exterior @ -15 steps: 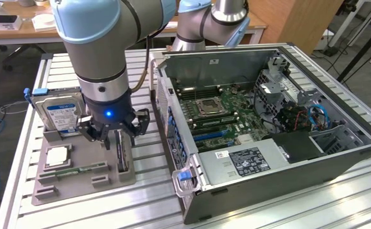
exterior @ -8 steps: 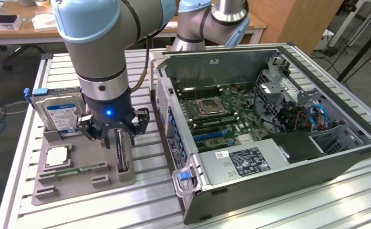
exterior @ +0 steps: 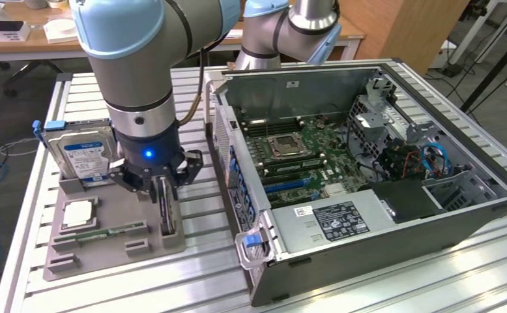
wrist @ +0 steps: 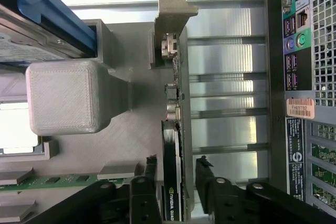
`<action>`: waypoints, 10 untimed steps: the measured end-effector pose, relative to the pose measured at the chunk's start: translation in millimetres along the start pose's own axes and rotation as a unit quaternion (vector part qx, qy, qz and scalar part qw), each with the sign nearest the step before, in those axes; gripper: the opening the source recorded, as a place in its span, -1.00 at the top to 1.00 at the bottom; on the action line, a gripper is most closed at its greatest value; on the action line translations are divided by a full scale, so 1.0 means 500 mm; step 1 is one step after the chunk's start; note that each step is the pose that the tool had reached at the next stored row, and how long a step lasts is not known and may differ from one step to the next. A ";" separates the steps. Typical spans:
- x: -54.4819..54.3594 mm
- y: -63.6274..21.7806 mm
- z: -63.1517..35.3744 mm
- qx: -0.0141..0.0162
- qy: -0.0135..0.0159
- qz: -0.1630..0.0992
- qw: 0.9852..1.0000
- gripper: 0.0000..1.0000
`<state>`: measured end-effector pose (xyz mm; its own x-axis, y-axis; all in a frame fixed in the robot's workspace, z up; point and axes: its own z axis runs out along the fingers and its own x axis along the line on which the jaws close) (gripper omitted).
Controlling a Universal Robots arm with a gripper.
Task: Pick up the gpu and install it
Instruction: 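Pick up the gpu and move the gpu toward the slot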
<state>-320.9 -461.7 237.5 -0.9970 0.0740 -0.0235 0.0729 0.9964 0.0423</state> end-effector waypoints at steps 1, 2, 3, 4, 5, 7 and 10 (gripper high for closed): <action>0.000 0.000 0.000 0.000 0.000 0.000 1.000 0.25; 0.000 0.000 0.000 0.000 0.000 0.000 1.000 0.25; 0.000 0.000 0.000 0.000 0.000 0.000 1.000 0.25; 0.000 0.000 0.000 0.000 0.000 0.000 1.000 0.25; 0.000 0.000 0.000 0.000 0.000 0.000 1.000 0.25; 0.002 0.000 0.001 0.000 0.000 0.000 1.000 0.25; 0.005 0.000 0.001 0.000 0.000 0.000 1.000 0.25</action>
<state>-323.3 -461.7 236.9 -0.9970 0.0740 -0.0237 0.0730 0.9964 0.0424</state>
